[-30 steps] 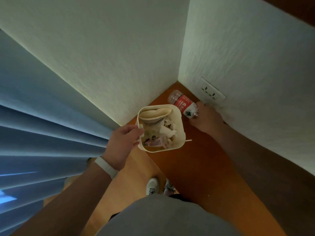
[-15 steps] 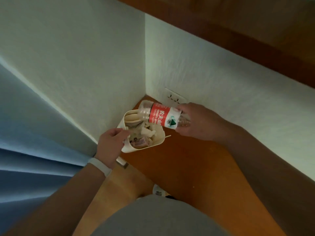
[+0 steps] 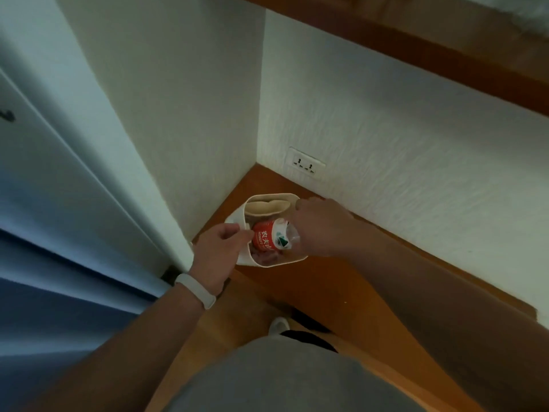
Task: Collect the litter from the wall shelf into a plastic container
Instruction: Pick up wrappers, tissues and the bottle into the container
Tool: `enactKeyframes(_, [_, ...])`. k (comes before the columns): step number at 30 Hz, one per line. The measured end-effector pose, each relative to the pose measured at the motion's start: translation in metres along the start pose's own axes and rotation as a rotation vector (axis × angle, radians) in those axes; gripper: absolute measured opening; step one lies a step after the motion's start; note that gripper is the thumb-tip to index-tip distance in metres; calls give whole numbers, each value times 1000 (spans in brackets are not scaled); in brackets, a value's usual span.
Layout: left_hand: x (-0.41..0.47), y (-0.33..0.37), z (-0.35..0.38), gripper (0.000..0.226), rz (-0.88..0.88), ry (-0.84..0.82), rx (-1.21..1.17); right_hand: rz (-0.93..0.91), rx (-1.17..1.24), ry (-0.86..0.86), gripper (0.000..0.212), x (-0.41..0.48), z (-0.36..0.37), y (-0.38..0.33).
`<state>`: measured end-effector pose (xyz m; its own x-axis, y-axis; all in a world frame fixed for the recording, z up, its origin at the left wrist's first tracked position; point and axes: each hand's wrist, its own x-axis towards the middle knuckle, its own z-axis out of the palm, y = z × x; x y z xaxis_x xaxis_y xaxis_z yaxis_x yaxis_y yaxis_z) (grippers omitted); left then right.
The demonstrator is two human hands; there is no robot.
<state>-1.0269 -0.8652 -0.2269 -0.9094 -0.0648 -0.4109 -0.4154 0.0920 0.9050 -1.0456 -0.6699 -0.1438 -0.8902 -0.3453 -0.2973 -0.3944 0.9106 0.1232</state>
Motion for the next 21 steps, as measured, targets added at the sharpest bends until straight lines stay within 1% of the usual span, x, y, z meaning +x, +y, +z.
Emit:
enactKeyframes(2, [-5, -2, -3, 24, -9, -13, 2, -3, -24, 1, 57, -1, 4, -11])
enactKeyframes(4, [-9, -4, -6, 24, -21, -8, -26, 13, -2, 37, 54, -5, 4, -17])
enactKeyframes(8, [-12, -8, -11, 20, -44, 4, -66, 0, 11, 241, 51, -20, -2, -19])
enactKeyframes(12, [-6, -11, -12, 30, -88, 5, -140, 44, 81, 410, 42, -45, -3, -17])
enactKeyframes(16, [0, -15, -7, 30, -150, 10, -223, 196, 269, 538, 36, -72, 12, -8])
enactKeyframes(18, [2, -17, -2, 26, -168, 10, -242, 315, 419, 575, 41, -82, 25, -5])
enactKeyframes(19, [3, -18, 0, 23, -177, 10, -257, 387, 516, 563, 47, -86, 31, -5])
enactKeyframes(21, [4, -19, 7, 27, -201, 4, -283, 529, 685, 470, 58, -91, 45, -6])
